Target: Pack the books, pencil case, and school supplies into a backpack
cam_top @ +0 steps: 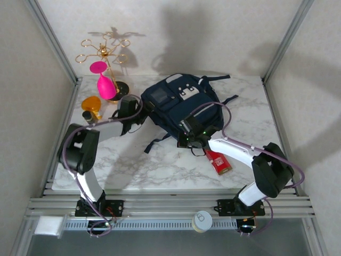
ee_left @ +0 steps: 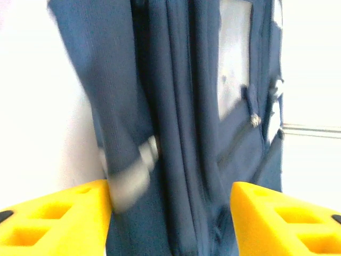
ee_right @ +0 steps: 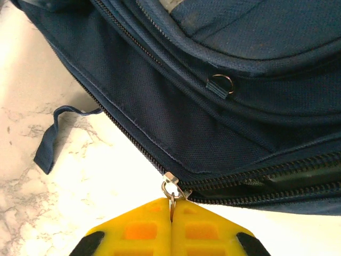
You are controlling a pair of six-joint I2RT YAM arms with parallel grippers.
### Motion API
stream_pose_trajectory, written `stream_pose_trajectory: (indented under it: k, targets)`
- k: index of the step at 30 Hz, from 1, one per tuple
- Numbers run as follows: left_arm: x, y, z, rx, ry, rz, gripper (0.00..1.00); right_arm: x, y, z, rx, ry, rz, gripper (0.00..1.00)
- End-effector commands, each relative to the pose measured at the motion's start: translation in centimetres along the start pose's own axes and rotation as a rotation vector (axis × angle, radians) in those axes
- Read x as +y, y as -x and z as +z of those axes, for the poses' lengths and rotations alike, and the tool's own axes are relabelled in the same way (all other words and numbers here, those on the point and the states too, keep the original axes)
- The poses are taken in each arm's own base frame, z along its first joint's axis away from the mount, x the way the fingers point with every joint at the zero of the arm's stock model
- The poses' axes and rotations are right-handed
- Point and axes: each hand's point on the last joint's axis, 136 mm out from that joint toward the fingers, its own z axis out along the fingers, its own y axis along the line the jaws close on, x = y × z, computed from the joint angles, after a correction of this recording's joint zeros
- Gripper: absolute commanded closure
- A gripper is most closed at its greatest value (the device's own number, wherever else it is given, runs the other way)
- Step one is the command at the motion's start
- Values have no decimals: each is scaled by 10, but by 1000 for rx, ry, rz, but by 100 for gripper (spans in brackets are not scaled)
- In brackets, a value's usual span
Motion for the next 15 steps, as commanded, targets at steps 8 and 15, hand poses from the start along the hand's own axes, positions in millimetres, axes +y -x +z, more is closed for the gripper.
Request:
stream_pose_trajectory:
  k: [8,15]
  targets:
    - [-27,-111,-41,43,-246,-395,29,21,-4,4,9,87,-51,100]
    - [-37,-136,5,61,-235,-426,49,21,-4,4,0,89,-78,100]
